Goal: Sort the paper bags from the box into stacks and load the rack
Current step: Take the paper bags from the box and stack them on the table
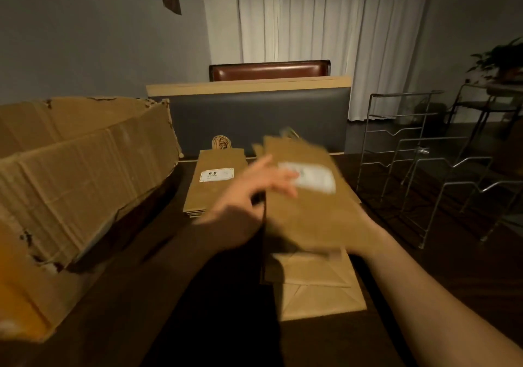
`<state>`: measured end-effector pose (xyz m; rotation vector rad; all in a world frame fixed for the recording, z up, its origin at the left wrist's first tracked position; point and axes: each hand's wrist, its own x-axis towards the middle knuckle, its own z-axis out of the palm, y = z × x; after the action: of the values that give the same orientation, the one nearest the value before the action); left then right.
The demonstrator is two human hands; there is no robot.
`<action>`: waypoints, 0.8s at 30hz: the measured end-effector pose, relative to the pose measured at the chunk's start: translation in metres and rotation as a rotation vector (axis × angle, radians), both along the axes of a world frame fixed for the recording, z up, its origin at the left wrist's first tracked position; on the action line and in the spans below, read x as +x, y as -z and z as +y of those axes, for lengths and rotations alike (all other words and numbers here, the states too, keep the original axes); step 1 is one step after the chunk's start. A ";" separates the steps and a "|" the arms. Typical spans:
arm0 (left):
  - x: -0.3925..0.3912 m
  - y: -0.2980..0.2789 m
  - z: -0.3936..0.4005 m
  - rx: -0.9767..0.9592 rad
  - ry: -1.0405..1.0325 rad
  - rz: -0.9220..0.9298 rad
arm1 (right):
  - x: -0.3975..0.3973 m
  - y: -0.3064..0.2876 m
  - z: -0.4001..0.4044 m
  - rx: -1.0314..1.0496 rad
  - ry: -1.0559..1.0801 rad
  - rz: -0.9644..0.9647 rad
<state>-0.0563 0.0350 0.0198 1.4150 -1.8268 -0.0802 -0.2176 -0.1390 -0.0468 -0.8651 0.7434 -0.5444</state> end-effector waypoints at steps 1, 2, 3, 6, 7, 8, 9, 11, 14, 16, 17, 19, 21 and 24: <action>0.005 0.026 -0.003 0.107 -0.017 -0.106 | -0.003 -0.002 0.001 0.022 -0.022 -0.043; 0.009 0.048 -0.002 0.202 -0.044 -0.150 | -0.004 -0.004 0.001 0.046 -0.077 -0.095; 0.010 0.064 -0.001 0.252 -0.064 -0.129 | -0.006 -0.008 0.002 0.057 -0.127 -0.137; 0.004 0.078 0.007 0.214 -0.093 0.092 | -0.008 -0.011 0.002 0.076 -0.220 -0.234; 0.004 0.079 0.007 0.184 -0.121 0.121 | -0.008 -0.013 0.004 0.069 -0.227 -0.275; 0.003 0.078 0.008 0.176 -0.148 0.144 | -0.008 -0.014 0.007 0.026 -0.216 -0.279; 0.002 0.076 0.007 0.185 -0.147 0.201 | -0.007 -0.016 0.009 -0.055 -0.200 -0.269; 0.001 0.071 0.004 0.206 -0.123 0.538 | -0.003 -0.020 0.013 -0.231 -0.084 -0.259; -0.002 0.058 -0.003 0.224 -0.050 0.960 | 0.003 -0.030 0.023 -0.550 0.101 -0.276; -0.006 0.051 -0.005 0.176 -0.041 0.835 | 0.006 -0.038 0.034 -0.771 0.162 -0.317; -0.008 0.047 -0.005 0.098 -0.061 0.763 | 0.006 -0.042 0.040 -0.852 0.185 -0.325; -0.011 0.042 -0.003 -0.039 -0.125 0.711 | 0.008 -0.046 0.050 -0.970 0.233 -0.290; -0.013 0.041 -0.002 -0.107 -0.176 0.719 | 0.011 -0.044 0.058 -1.048 0.231 -0.236; -0.011 0.041 -0.006 -0.169 -0.222 0.806 | 0.017 -0.042 0.064 -1.063 0.214 -0.256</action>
<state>-0.0677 0.0291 -0.0216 1.2087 -0.9877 -0.3232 -0.2006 -0.0749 -0.0046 -1.6561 0.2653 -1.2645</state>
